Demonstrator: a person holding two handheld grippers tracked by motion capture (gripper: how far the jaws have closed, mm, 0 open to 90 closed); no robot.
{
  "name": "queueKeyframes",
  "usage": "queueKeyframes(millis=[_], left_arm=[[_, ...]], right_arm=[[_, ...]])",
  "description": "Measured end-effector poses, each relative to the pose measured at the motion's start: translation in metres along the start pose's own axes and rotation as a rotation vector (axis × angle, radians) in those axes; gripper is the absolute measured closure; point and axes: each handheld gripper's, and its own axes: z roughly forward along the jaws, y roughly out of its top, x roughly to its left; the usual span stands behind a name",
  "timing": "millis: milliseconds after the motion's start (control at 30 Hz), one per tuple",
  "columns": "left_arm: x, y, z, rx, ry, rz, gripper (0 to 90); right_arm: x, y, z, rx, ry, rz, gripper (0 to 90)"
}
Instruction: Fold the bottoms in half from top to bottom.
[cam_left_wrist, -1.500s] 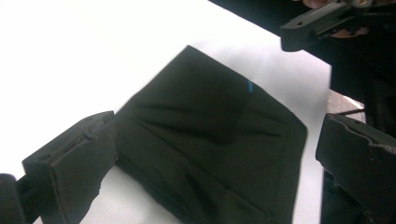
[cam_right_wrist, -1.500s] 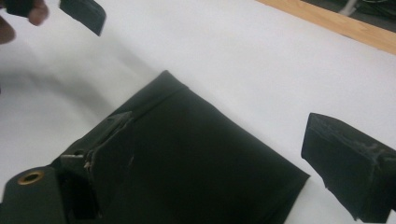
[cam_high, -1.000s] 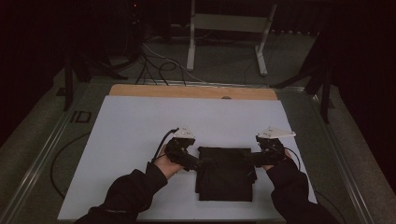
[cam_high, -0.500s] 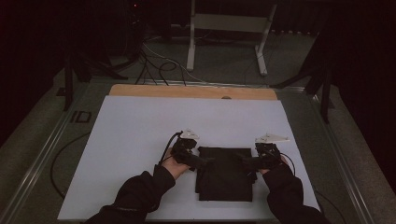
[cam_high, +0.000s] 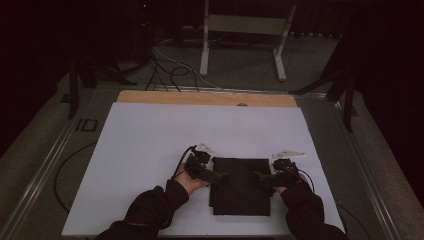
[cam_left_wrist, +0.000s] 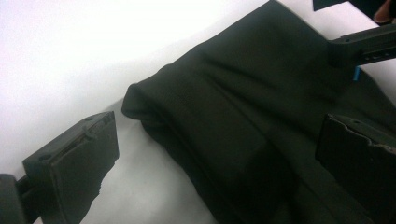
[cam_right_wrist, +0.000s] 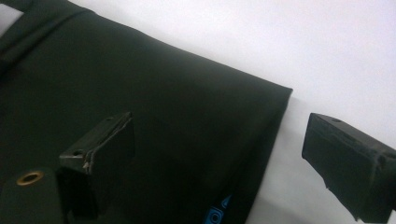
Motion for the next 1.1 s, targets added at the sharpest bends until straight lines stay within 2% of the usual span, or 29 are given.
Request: queueKeyframes(millis=[133,233,333,467,633,733,800,833,867,1000,1100], left_arm=[[0.003,-0.004,0.003,-0.002,0.008,-0.012,2.6],[0.004,-0.007,0.005,0.0,0.012,-0.018,6.3],[0.005,-0.009,0.007,0.001,0.013,-0.006,11.4],[0.003,-0.011,0.009,0.002,0.012,0.002,14.0],[0.002,-0.012,0.01,-0.002,0.012,-0.012,15.6],[-0.002,-0.012,0.01,0.003,0.01,0.004,21.8],[-0.003,-0.012,0.011,0.005,0.012,0.004,25.2],[-0.004,-0.012,0.011,0.005,-0.006,-0.007,25.2],[-0.004,-0.013,0.012,0.004,-0.007,-0.011,30.5],[-0.007,-0.012,0.013,0.012,0.001,-0.012,31.5],[-0.007,-0.01,0.013,0.025,0.0,-0.027,32.9]], right_arm=[[-0.002,-0.003,0.003,0.022,0.001,0.015,9.3],[-0.002,-0.005,0.007,0.042,0.0,0.007,9.3],[-0.003,-0.006,0.01,0.06,-0.002,0.007,9.4],[-0.003,-0.007,0.013,0.076,0.003,0.005,9.4],[-0.002,-0.008,0.017,0.101,0.011,0.002,9.4],[-0.001,-0.01,0.018,0.107,0.012,0.002,10.1],[0.0,-0.009,0.018,0.108,0.013,0.006,12.3],[0.001,-0.009,0.017,0.106,0.013,0.001,14.1],[0.002,-0.009,0.017,0.104,0.013,0.003,15.9],[0.004,-0.009,0.015,0.104,0.032,-0.004,25.7],[0.004,-0.008,0.014,0.103,0.048,-0.007,32.3]])
